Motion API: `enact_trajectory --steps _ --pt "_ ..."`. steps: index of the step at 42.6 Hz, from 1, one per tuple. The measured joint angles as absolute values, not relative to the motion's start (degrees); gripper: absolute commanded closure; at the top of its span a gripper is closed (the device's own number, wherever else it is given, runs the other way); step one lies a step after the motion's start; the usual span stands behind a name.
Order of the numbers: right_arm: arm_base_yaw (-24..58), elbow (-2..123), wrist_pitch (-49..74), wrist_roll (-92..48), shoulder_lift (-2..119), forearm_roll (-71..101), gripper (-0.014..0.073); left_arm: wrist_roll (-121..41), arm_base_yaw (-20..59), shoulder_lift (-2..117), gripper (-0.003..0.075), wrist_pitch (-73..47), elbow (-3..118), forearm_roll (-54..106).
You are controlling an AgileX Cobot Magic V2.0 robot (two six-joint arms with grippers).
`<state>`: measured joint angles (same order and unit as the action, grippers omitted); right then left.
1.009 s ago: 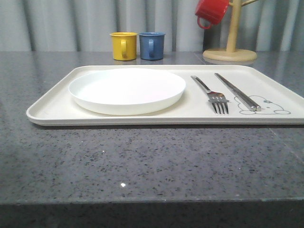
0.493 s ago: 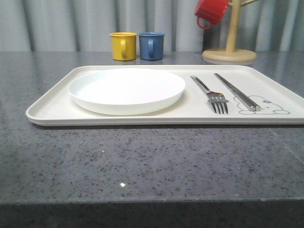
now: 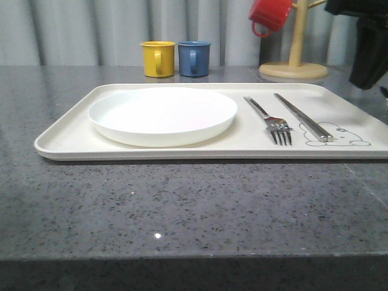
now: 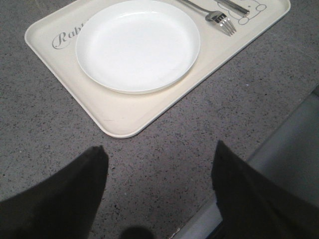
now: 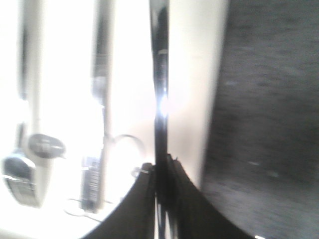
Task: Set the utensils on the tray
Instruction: 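Lower the spoon onto the tray beside the chopsticks and release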
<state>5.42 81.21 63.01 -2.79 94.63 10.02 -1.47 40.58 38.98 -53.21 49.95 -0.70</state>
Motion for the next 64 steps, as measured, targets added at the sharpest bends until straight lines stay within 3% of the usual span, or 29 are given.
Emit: enact_trajectory --steps 15,24,28,43,55,64 --pt "7.61 81.21 57.40 6.39 100.32 10.33 0.0634 -1.47 40.58 38.98 0.0282 -53.21 49.95 -0.70" --pt "7.61 81.31 56.85 6.81 101.96 10.33 0.0351 -1.47 40.58 38.98 0.0282 -53.21 49.95 -0.70" --pt "7.61 81.31 56.15 6.94 101.86 10.80 0.0275 -1.47 40.58 38.98 0.0282 -53.21 49.95 -0.70" --pt "11.78 79.87 53.74 1.28 89.26 9.09 0.0273 -1.47 40.58 38.98 0.0282 -53.21 49.95 -0.70" --pt "24.34 66.99 53.74 -2.43 70.99 5.54 0.0273 -1.47 40.58 38.98 0.0282 -53.21 49.95 -0.70" --pt "25.93 57.14 56.44 -2.57 56.22 4.83 0.0273 -1.47 40.58 38.98 0.0282 -53.21 49.95 -0.70"
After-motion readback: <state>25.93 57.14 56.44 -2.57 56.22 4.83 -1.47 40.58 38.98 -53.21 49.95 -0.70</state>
